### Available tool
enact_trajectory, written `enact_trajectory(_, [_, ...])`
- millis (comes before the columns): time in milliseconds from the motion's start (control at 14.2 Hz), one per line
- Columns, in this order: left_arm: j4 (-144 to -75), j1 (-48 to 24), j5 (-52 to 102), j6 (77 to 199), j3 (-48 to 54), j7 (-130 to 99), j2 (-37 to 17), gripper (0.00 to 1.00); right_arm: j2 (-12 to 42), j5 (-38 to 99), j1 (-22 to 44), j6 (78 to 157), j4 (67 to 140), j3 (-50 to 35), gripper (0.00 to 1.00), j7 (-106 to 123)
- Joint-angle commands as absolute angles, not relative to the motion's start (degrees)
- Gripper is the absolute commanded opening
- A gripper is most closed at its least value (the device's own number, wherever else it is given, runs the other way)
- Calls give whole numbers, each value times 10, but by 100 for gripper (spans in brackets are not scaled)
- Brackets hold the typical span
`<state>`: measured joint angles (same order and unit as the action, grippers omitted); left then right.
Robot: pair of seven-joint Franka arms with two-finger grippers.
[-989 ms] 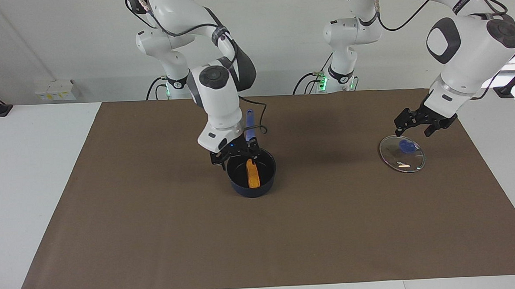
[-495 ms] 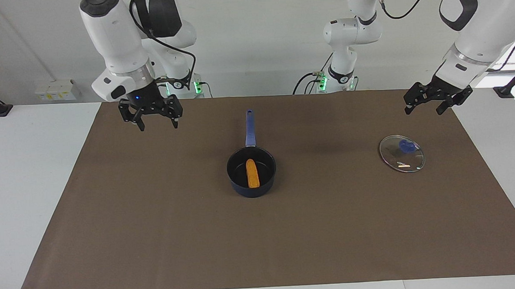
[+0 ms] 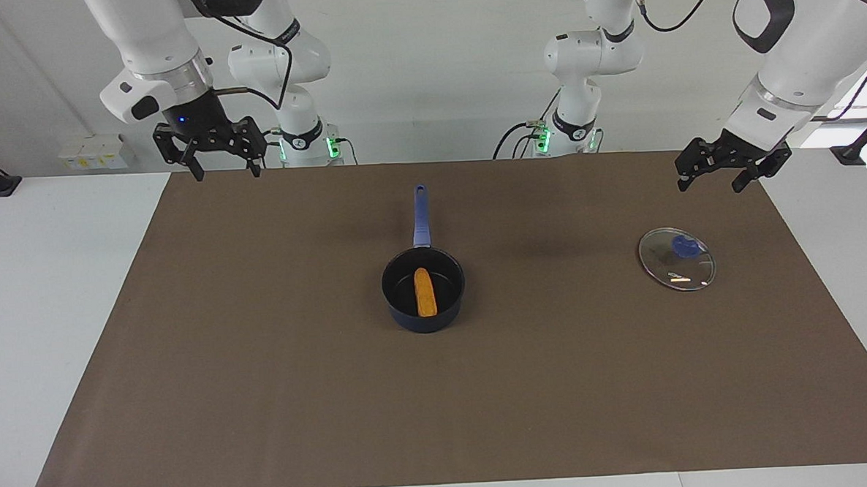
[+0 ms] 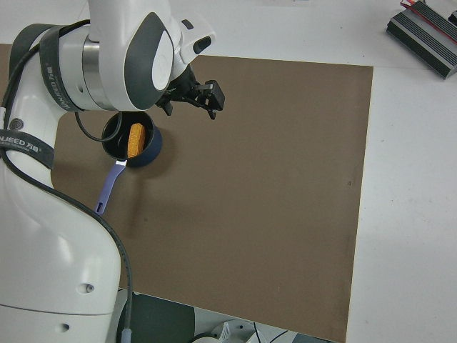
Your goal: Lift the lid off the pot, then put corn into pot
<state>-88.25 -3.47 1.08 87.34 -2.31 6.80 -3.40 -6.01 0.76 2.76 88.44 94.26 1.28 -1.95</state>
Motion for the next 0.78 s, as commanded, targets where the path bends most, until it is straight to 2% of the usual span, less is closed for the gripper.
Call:
enact_trajectory(0, [-834,-40,8,833,-27,72,-55,100,-76,18,12,838,901,20,100,-2])
enact_trajectory(353, [-873,-41,10,883,-27,72,-36,100,-76,18,18,843,895,16,100,-2])
enact_trajectory(707, [-872,-41,10,886,-27,70,-37,100,-78,5,18,850,902,20,100,53])
